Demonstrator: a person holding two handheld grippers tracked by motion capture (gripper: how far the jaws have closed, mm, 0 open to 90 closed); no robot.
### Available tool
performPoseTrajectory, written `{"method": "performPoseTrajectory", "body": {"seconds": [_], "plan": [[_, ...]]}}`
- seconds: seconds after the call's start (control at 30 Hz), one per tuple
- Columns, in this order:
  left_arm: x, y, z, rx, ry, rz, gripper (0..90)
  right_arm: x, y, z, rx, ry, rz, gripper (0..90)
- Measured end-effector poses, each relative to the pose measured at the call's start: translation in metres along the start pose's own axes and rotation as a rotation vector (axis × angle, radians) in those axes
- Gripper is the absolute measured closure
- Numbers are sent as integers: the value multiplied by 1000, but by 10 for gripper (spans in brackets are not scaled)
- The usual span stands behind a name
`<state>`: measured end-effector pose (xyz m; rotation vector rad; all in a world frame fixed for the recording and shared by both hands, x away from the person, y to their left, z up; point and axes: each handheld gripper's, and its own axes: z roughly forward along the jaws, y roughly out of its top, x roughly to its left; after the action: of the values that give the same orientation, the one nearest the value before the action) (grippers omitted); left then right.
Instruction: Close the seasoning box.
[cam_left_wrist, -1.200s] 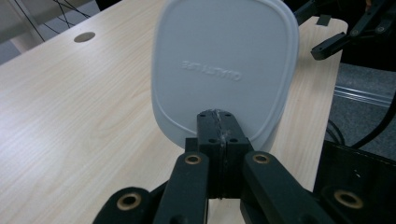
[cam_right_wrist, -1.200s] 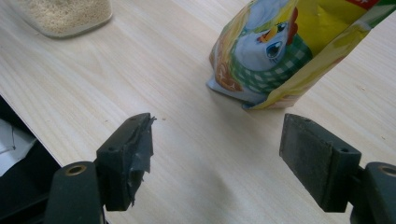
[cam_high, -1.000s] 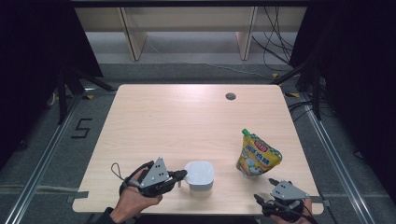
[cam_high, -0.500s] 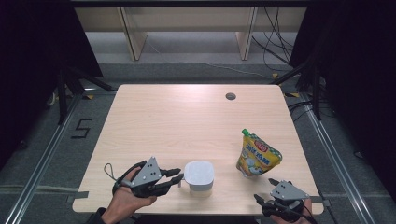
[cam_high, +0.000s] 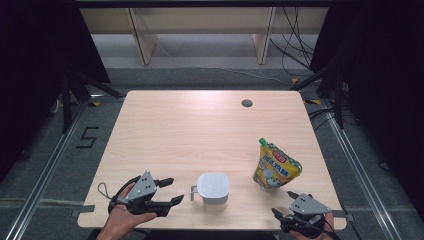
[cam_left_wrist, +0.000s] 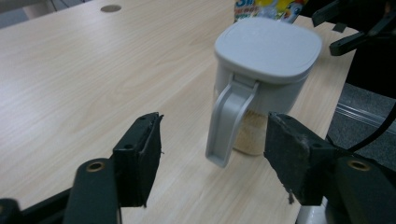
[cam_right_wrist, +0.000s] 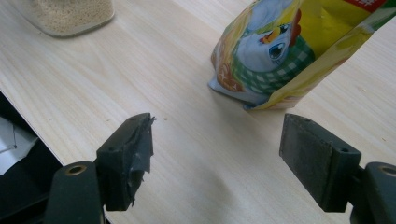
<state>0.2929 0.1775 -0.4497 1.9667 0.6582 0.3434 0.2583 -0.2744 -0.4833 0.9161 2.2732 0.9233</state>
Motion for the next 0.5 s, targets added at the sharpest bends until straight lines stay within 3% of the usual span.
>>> {"method": "performPoseTrajectory", "body": {"seconds": [0.1, 0.23, 0.27, 0.3, 0.37, 0.43, 0.5], "plan": [[2, -6, -2, 8, -1, -11, 337, 0, 0, 0, 0, 1, -3, 268], [3, -11, -5, 9, 5, 11, 310, 0, 0, 0, 2, 2, -5, 268], [2, -13, -6, 18, 13, -18, 302, 0, 0, 0, 2, 2, -5, 268], [1, -15, -7, 18, 13, -20, 297, 0, 0, 0, 2, 1, -6, 268], [1, -17, -8, 24, 10, -12, 288, 0, 0, 0, 0, 1, -7, 268], [1, -20, -10, 32, 14, 22, 283, 0, 0, 0, 0, 2, -8, 268], [-2, -23, -11, 40, 20, -6, 276, 0, 0, 0, 1, 5, -9, 268]]}}
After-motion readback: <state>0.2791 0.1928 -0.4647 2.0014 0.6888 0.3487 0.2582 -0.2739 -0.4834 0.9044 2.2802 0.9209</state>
